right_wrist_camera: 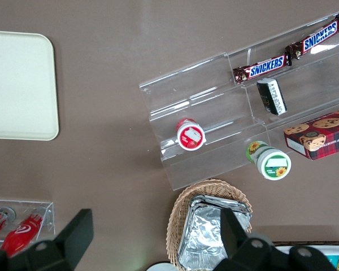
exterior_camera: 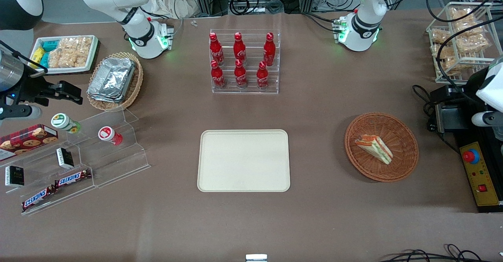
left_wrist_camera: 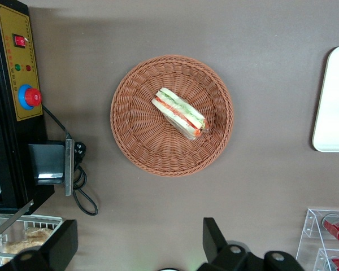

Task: Place sandwich from basket to tray
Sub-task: 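Move the left gripper down over the sandwich in the wicker basket, then close the left gripper on the wrapped sandwich and lift it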

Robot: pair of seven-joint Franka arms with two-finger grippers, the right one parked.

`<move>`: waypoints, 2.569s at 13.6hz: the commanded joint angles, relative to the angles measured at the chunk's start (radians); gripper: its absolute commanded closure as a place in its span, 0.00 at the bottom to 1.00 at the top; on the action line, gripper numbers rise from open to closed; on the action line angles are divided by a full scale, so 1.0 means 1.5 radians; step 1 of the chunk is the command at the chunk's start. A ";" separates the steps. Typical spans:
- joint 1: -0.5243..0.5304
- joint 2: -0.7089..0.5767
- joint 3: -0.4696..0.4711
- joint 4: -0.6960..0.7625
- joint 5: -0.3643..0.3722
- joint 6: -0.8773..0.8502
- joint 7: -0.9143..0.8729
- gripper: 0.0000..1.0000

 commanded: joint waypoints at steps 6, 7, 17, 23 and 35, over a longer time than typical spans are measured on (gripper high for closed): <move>-0.009 0.016 0.009 0.010 -0.013 0.024 0.007 0.01; -0.011 0.023 0.009 0.012 -0.005 0.021 0.009 0.01; -0.006 0.073 0.007 -0.081 -0.002 0.039 0.054 0.01; 0.003 0.071 0.007 -0.223 -0.010 0.250 -0.116 0.01; -0.007 0.144 0.003 -0.374 -0.003 0.587 -0.569 0.01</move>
